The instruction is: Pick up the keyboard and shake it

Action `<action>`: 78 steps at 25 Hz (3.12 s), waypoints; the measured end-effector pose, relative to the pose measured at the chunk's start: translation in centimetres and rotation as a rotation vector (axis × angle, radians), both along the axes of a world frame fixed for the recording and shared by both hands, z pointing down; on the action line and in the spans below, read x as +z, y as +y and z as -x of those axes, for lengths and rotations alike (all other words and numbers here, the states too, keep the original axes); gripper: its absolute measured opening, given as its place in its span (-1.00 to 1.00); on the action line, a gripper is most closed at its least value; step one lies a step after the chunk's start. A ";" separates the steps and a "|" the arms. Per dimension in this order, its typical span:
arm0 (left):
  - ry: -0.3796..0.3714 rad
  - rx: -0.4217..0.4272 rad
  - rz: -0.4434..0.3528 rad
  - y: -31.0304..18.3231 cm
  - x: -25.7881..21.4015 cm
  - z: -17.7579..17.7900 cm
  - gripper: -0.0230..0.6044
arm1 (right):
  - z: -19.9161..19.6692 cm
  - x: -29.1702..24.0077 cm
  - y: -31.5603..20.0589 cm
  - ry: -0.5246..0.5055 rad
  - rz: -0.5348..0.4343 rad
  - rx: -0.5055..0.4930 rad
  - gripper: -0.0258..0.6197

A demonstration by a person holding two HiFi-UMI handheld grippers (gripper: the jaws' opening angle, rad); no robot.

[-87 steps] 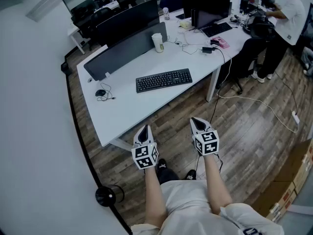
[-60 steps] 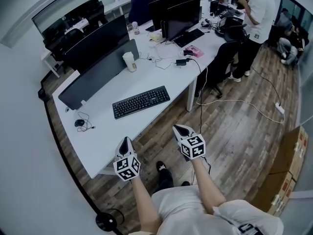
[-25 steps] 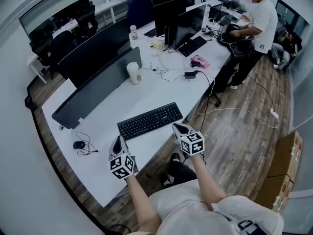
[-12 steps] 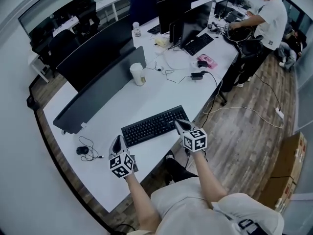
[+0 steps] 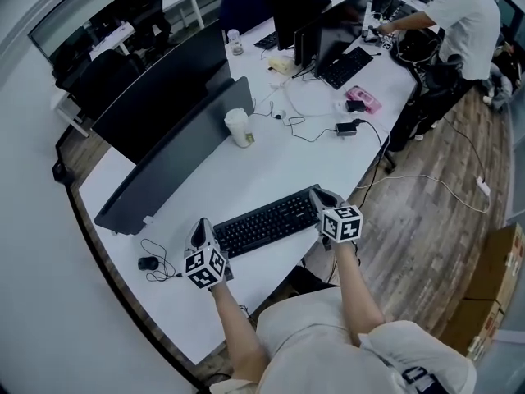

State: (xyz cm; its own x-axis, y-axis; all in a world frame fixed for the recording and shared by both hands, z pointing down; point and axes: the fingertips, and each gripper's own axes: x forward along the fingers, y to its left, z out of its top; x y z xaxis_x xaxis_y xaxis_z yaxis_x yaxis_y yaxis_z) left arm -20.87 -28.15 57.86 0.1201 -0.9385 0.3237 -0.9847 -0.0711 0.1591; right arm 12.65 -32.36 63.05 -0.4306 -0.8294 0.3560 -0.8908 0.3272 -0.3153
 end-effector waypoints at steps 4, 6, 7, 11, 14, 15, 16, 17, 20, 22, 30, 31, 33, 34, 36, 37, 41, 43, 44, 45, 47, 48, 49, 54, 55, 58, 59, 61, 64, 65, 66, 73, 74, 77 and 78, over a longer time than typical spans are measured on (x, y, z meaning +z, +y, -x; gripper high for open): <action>-0.018 0.037 0.023 -3.0 0.9 0.3 -0.88 | -1.3 0.8 -3.1 0.009 0.002 -0.016 -0.80; -0.025 0.062 0.067 -3.6 2.7 1.4 -0.88 | -2.1 1.7 -4.4 0.022 0.020 -0.052 -0.80; -0.026 0.071 0.099 -3.5 3.9 2.2 -0.88 | -2.4 2.4 -4.8 0.021 0.038 -0.077 -0.80; 0.076 0.073 0.261 -2.3 10.2 6.0 -0.88 | -3.7 6.8 -5.9 -0.035 0.172 -0.152 -0.80; 0.291 0.078 0.374 -1.2 14.8 6.5 -0.88 | -5.7 11.0 -6.3 -0.059 0.293 -0.135 -0.80; 0.350 0.072 0.402 -0.8 16.0 6.4 -0.88 | -6.2 12.3 -6.3 -0.062 0.327 -0.131 -0.80; 0.393 0.061 0.424 -0.5 17.1 6.5 -0.88 | -6.4 13.3 -6.2 -0.067 0.355 -0.132 -0.80; 0.420 0.047 0.439 -0.2 18.0 6.7 -0.87 | -6.4 14.1 -6.2 -0.074 0.378 -0.135 -0.80; 0.478 -0.005 0.449 0.5 20.0 7.1 -0.84 | -6.7 15.5 -6.3 -0.099 0.409 -0.133 -0.79; 0.525 -0.034 0.444 0.6 21.0 7.1 -0.75 | -6.9 16.0 -6.4 -0.129 0.417 -0.124 -0.74; 0.548 -0.063 0.455 0.1 22.5 5.8 -0.28 | -4.8 17.4 -5.6 -0.131 0.463 -0.167 -0.09; 0.544 -0.063 0.461 0.0 22.7 5.6 -0.26 | -4.5 17.6 -5.5 -0.126 0.462 -0.160 -0.09; 0.525 -0.062 0.469 -0.3 22.8 5.2 -0.22 | -4.0 17.8 -5.5 -0.110 0.456 -0.152 -0.07; 0.508 -0.065 0.471 -0.4 22.9 4.9 -0.21 | -3.8 17.9 -5.5 -0.093 0.448 -0.149 -0.07; 0.471 -0.076 0.474 -0.5 23.0 4.5 -0.20 | -3.6 17.9 -5.6 -0.057 0.428 -0.143 -0.06; 0.465 -0.075 0.475 -0.5 23.0 4.1 -0.20 | -3.6 17.9 -5.6 -0.050 0.423 -0.141 -0.06; 0.494 -0.064 0.465 -0.7 22.9 3.2 -0.12 | -3.3 18.0 -5.4 -0.061 0.422 -0.128 -0.06; 0.574 -0.055 0.456 -0.8 22.7 3.3 -0.11 | -3.5 18.1 -5.4 -0.064 0.413 -0.095 -0.06; 0.636 -0.048 0.453 -0.7 22.5 3.3 -0.08 | -3.6 18.1 -5.4 -0.059 0.406 -0.081 -0.06; 0.701 -0.044 0.449 -0.6 22.4 3.3 -0.07 | -3.6 18.0 -5.4 -0.047 0.398 -0.073 -0.06; 0.841 -0.052 0.426 -0.1 22.0 3.8 -0.06 | -3.6 17.8 -5.4 -0.024 0.386 -0.074 -0.06; 0.915 -0.065 0.405 0.1 21.8 4.2 -0.06 | -3.6 17.8 -5.5 -0.021 0.383 -0.077 -0.06; 0.985 -0.077 0.385 0.2 21.6 4.5 -0.06 | -3.6 17.8 -5.5 -0.023 0.381 -0.081 -0.06; 1.226 -0.082 0.379 1.2 21.5 5.0 -0.06 | -3.7 17.7 -5.1 -0.007 0.361 -0.085 -0.06; 1.277 -0.093 0.378 1.3 21.5 5.0 -0.06 | -3.8 17.8 -5.1 -0.001 0.357 -0.084 -0.06; 1.447 -0.136 0.339 1.6 21.2 5.5 -0.06 | -4.0 17.5 -5.3 -0.002 0.342 -0.079 -0.06; 1.486 -0.128 0.329 1.7 21.0 5.6 -0.07 | -4.1 17.5 -5.4 -0.004 0.337 -0.077 -0.06; 1.530 -0.078 0.330 1.8 20.5 5.3 -0.08 | -4.3 17.5 -5.5 -0.005 0.332 -0.075 -0.06; 1.564 0.020 0.348 1.8 19.4 4.3 -0.09 | -4.4 17.7 -5.7 0.010 0.335 -0.077 -0.06; 1.565 0.055 0.356 1.9 19.0 3.9 -0.11 | -4.5 17.7 -5.7 0.014 0.339 -0.080 -0.06; 1.559 0.091 0.364 2.1 18.7 3.6 -0.12 | -4.4 17.8 -5.6 0.017 0.344 -0.084 -0.06; 1.569 0.253 0.352 1.7 16.7 1.7 -0.21 | -4.1 17.8 -6.0 0.022 0.362 -0.112 -0.06; 1.571 0.266 0.352 1.5 16.5 1.2 -0.22 | -3.5 17.6 -5.9 0.009 0.360 -0.123 -0.06; 1.558 0.255 0.340 0.8 16.3 0.9 -0.23 | -1.7 17.4 -5.8 0.003 0.356 -0.139 -0.06; 1.530 0.255 0.344 0.7 16.3 1.0 -0.25 | -1.4 17.5 -5.8 0.011 0.359 -0.152 -0.06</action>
State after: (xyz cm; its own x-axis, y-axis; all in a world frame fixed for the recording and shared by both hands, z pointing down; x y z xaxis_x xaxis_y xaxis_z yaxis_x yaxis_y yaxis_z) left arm -21.90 -27.45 74.19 0.6534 -0.7545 -0.0618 0.1445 0.0442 0.9885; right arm 14.01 -38.17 80.55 -0.5338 -0.5776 0.6176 -0.8445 0.3265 -0.4246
